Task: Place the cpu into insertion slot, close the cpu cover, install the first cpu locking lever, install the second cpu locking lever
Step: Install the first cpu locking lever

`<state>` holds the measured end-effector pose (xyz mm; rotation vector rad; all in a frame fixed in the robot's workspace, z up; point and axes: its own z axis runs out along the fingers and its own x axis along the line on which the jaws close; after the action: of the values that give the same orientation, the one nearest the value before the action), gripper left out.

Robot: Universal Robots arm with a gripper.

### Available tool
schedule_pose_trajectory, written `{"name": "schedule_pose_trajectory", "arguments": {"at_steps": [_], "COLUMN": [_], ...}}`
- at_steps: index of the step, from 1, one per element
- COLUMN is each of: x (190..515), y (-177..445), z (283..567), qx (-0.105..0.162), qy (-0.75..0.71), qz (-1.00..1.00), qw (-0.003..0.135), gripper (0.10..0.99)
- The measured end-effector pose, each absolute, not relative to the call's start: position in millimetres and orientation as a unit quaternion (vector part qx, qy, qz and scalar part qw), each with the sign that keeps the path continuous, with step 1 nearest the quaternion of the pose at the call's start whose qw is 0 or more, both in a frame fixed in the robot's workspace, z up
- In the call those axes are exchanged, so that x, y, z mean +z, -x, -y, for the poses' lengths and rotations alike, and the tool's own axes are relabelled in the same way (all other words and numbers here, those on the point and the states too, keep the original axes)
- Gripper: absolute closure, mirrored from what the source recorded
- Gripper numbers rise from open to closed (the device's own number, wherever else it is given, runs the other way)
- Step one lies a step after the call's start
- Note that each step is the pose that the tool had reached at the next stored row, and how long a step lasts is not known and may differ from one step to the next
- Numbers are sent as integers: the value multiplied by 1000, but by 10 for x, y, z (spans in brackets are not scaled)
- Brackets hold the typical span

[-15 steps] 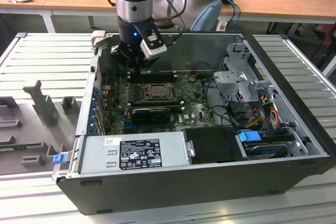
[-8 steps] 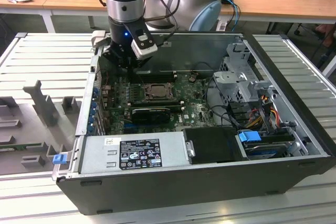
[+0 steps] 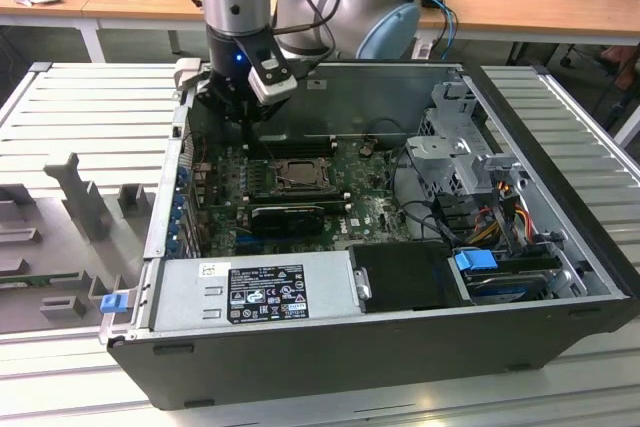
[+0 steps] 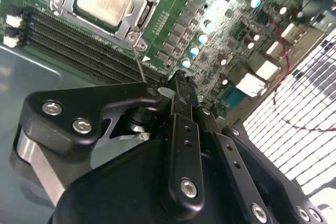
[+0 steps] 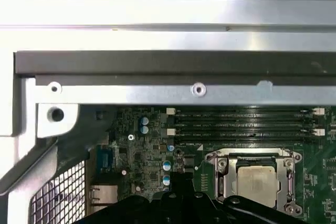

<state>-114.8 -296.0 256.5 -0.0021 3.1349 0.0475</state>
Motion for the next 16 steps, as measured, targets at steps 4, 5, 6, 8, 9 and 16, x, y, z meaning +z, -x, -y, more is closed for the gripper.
{"name": "schedule_pose_trajectory", "arguments": {"at_steps": [4,5,6,8,9,16], "x": [2556,2556,2556,2556,2556,2551], "y": [1150,1149,1136,1090,1064,736], "z": [2878,2873,2871,2870,2870,2866], "qx": [15,15,15,15,15,15], "qy": [2,2,3,3,3,3], "qz": [-1000,-1000,-1000,-1000,-1000,-1000], "qw": [3,3,3,3,3,0], "gripper": [980,980,980,980,980,980]}}
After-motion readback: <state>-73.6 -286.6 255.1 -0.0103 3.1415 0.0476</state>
